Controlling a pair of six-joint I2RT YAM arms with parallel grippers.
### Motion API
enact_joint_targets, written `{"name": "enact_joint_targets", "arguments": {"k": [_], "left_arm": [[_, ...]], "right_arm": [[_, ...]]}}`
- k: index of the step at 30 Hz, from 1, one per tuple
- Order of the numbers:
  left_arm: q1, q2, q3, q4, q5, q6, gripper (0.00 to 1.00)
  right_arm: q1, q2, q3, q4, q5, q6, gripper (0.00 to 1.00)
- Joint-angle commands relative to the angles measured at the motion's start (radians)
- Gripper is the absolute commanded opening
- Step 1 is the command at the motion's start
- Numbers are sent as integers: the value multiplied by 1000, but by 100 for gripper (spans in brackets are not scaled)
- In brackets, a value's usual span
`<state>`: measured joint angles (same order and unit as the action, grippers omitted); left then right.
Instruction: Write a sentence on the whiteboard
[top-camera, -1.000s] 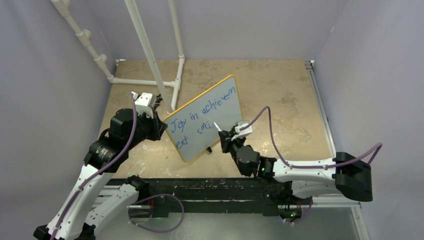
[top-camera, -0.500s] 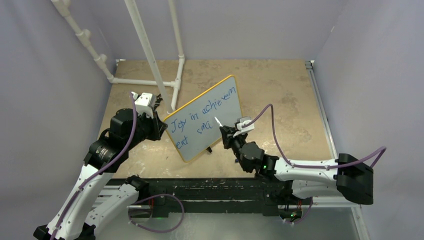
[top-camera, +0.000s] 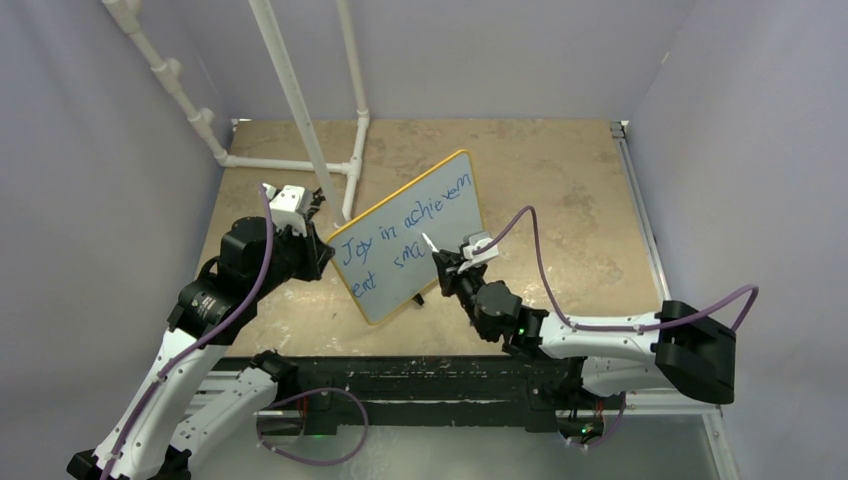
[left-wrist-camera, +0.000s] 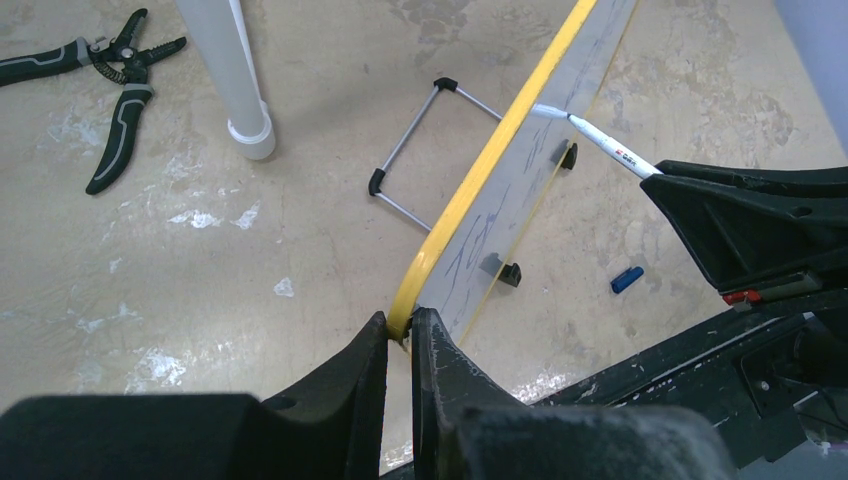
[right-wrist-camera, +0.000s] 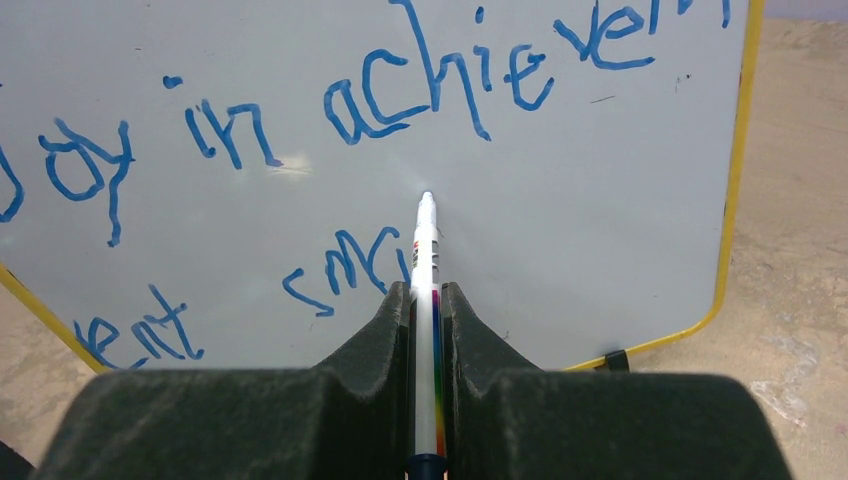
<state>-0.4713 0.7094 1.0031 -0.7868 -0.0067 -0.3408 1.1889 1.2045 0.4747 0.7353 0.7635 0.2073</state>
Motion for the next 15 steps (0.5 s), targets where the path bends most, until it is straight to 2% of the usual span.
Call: {"name": "enact_joint_targets", "arguments": {"k": [1,15], "left_arm": [[2,9,31,12,2,-9,0],[2,7,31,8,2,-11,0]], "right_arm": [[-9,18,38,50,-10,-17,0],[-8,10,-38,-90,-1,177,0]]}}
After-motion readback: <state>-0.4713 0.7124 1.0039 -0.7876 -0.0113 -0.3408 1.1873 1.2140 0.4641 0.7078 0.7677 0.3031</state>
